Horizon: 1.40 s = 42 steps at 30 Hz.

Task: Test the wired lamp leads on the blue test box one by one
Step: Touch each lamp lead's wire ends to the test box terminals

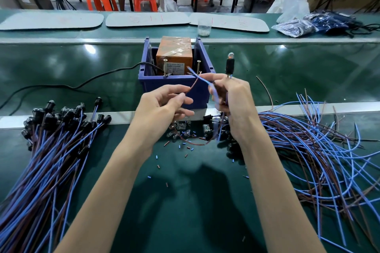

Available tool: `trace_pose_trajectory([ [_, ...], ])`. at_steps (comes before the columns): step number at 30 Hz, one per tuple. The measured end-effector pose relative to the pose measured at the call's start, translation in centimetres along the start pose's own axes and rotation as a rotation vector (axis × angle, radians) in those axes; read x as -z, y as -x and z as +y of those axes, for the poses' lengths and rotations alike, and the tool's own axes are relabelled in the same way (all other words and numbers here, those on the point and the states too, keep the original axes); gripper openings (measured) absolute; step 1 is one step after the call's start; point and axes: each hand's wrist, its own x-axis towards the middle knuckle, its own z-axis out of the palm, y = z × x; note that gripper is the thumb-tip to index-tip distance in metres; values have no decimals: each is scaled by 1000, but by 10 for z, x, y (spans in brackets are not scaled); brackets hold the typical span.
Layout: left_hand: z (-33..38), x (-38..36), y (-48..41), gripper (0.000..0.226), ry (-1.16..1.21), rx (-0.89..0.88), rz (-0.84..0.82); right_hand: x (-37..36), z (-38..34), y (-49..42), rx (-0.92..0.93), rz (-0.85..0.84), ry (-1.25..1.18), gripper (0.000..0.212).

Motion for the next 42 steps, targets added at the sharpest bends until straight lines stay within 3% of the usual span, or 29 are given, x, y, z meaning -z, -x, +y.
trace_pose_trajectory([
  [4, 2, -6, 1, 17, 104, 44, -7, 0, -8, 6, 48, -86, 47, 33],
  [8, 11, -4, 2, 56, 364, 132, -106, -3, -13, 11, 81, -142, 52, 37],
  [11, 18, -4, 6, 73, 619, 102, -57, -5, -16, 12, 94, -61, 42, 39],
  [15, 22, -18, 19, 61, 974, 179, 56, -2, -20, 12, 81, 2, 64, 37],
  [18, 21, -23, 22, 49, 1110, 209, 141, 7, -24, 12, 143, 72, 315, 39],
  [23, 17, -5, 10, 43, 1090, 180, 475, 23, -35, 19, 248, 173, 635, 35],
  [29, 24, 15, 5, 25, 949, 21, 580, 34, -34, 15, 205, 239, 1153, 39],
  [33, 25, 18, 3, 16, 749, -39, 562, 33, -34, 17, 306, 207, 912, 34],
  [36, 26, 26, 0, 19, 620, -126, 590, 24, -35, 20, 488, 187, 705, 28],
  [42, 26, 44, -3, 27, 512, -193, 730, 16, -36, 19, 868, 333, 884, 32],
])
